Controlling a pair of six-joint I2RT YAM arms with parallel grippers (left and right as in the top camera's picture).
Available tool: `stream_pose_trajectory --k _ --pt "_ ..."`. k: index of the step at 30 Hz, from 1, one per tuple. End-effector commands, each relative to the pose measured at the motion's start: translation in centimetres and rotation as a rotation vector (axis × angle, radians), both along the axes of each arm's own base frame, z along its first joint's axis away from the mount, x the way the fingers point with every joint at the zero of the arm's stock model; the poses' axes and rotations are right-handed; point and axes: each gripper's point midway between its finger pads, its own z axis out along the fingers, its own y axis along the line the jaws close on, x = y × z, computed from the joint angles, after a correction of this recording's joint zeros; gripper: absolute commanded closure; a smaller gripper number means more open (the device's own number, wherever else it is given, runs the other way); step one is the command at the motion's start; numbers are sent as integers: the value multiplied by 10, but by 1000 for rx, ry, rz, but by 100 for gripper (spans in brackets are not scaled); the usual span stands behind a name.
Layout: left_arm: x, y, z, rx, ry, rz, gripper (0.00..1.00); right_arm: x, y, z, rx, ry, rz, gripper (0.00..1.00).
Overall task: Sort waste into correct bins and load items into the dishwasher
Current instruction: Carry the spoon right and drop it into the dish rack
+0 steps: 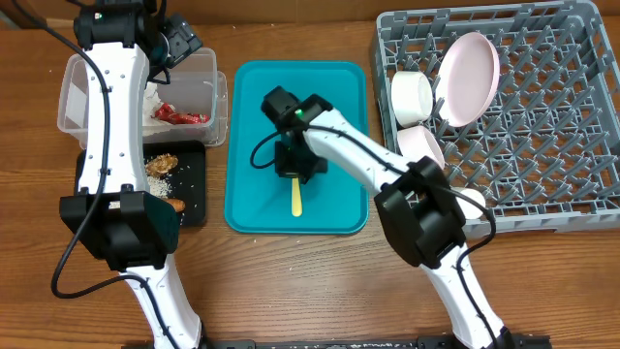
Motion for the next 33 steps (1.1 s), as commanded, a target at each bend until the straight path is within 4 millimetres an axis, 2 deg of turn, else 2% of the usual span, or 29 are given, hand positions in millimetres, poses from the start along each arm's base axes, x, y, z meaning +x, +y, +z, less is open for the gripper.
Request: stream_pose_trajectory --k 1,5,7,10,11,12,13,14,15,16,17,18,20,21,23,25,27,29,31,32,33 --pt "3 -2 12 4 -34 8 0 9 -9 50 67 -58 30 96" --pt "3 -2 12 4 -34 8 0 17 -30 135 156 -184 6 96" --pt "3 -2 12 4 -34 9 0 19 -44 168 186 -237 -21 96" --pt "3 -2 12 4 -34 8 0 21 -77 214 219 -309 -84 96" --pt "3 -2 12 4 -34 9 0 23 -105 236 228 -342 -152 96" --pt "3 -2 12 4 -34 9 0 25 -121 244 228 -354 -193 96" --pt "3 -2 12 4 -34 8 0 30 -160 255 201 -371 -326 96" --pt "3 -2 12 4 -34 8 0 34 -190 260 184 -373 -425 96" --pt "3 -2 12 4 -34 8 0 35 -201 261 180 -372 -462 96" --pt "3 -2 12 4 -34 8 0 40 -246 260 163 -353 -622 96" --pt "3 -2 12 4 -34 8 0 43 -273 257 154 -340 -731 96" --pt "3 -2 12 4 -34 9 0 44 -288 253 147 -328 -803 96" --pt "3 -2 12 4 -34 8 0 39 -340 235 123 -262 -1091 96" --pt "3 -2 12 4 -34 8 0 34 -355 224 116 -224 -1190 96" --pt "3 -2 12 4 -34 9 0 24 -375 203 90 -151 -1346 96" --pt "3 -2 12 4 -34 8 0 13 -383 180 60 -83 -1458 96" --pt "3 -2 12 4 -34 9 0 11 -382 157 47 -60 -1459 96" --pt "3 -2 12 4 -34 9 0 10 -378 146 40 -49 -1449 96" --pt "3 -2 12 4 -34 9 0 9 -379 143 31 -49 -1450 83" --pt "3 -2 12 4 -34 8 0 10 -381 143 25 -56 -1451 64" --pt "3 -2 12 4 -34 8 0 10 -381 143 27 -59 -1451 52"
